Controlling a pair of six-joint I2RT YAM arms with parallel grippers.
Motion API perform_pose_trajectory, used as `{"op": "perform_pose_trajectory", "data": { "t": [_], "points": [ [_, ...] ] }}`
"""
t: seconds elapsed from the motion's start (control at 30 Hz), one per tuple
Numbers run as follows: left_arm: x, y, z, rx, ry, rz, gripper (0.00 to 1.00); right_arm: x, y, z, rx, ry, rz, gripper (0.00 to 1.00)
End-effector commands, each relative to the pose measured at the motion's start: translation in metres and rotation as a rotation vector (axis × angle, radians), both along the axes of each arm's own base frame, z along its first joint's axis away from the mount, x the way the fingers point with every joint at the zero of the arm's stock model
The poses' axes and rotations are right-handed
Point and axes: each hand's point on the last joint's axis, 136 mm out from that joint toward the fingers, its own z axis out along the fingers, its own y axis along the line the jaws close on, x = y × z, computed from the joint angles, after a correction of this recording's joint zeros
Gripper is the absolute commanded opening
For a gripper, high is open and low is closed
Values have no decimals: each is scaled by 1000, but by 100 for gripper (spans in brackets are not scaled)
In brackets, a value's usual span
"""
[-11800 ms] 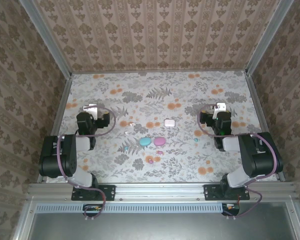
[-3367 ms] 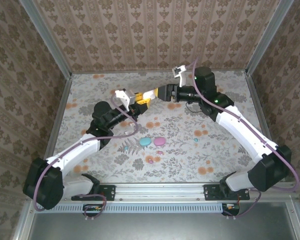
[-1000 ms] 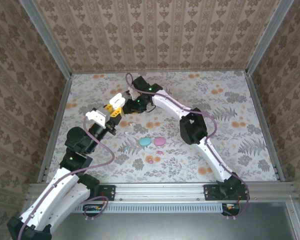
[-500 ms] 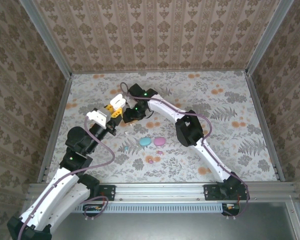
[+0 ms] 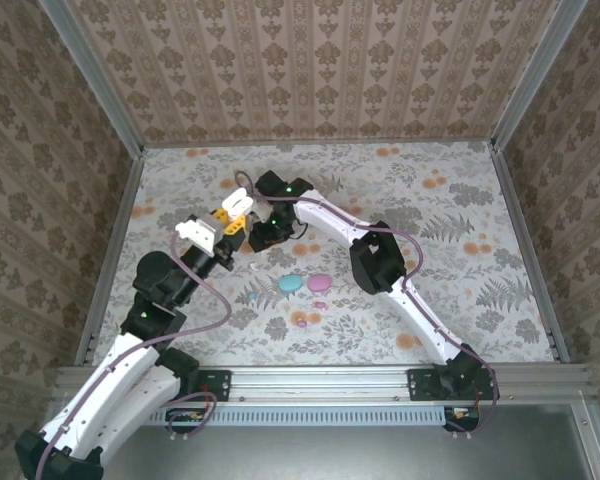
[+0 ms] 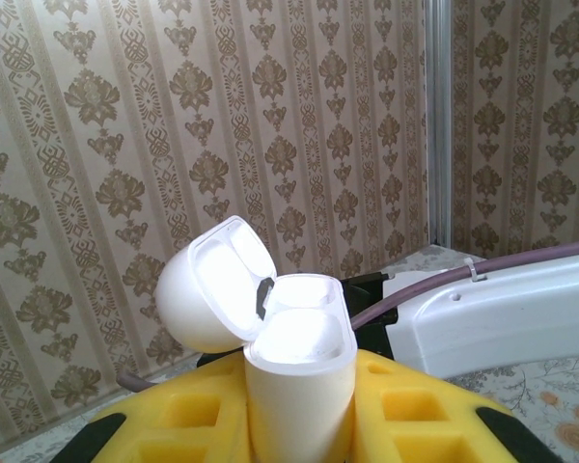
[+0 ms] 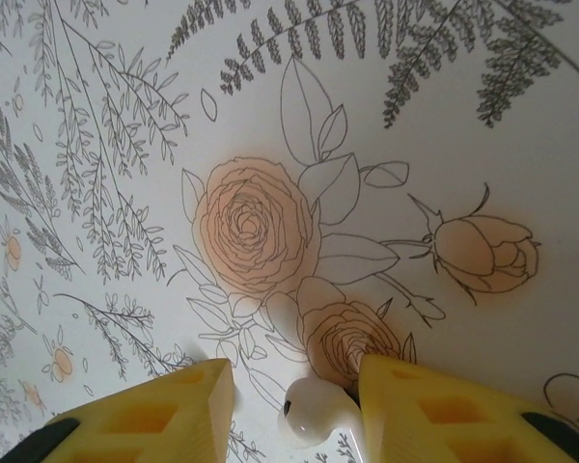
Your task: Insert the wireless bluetooth earbuds into the charging case
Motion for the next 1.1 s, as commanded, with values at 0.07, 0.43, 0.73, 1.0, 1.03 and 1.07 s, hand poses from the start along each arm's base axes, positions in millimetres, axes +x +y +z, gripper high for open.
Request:
{"op": "perform_pose_trajectory", "data": {
  "t": [0.07,0.43,0.73,1.0,1.03,1.07],
  "points": [
    [-6,2,29,-40,-72,-15,25,-14,-12,0,-100,0,11,38],
    [-6,2,27,-40,-68,-13,26,-10,-25,-33,-271,-96,26,35],
    [-5,0,28,-41,-65,-18,26,5,-43,-10,-336,-190,-31,30],
    [-3,-4,28,-41,-59,-32,26,21,-80,19,-334,-227,-174,30],
    [-2,-4,27,-40,-56,-34,26,23,-90,19,-338,-217,-204,30],
    [-1,-5,26,-41,-53,-37,26,23,-99,19,-343,-206,-233,31]
  ]
}}
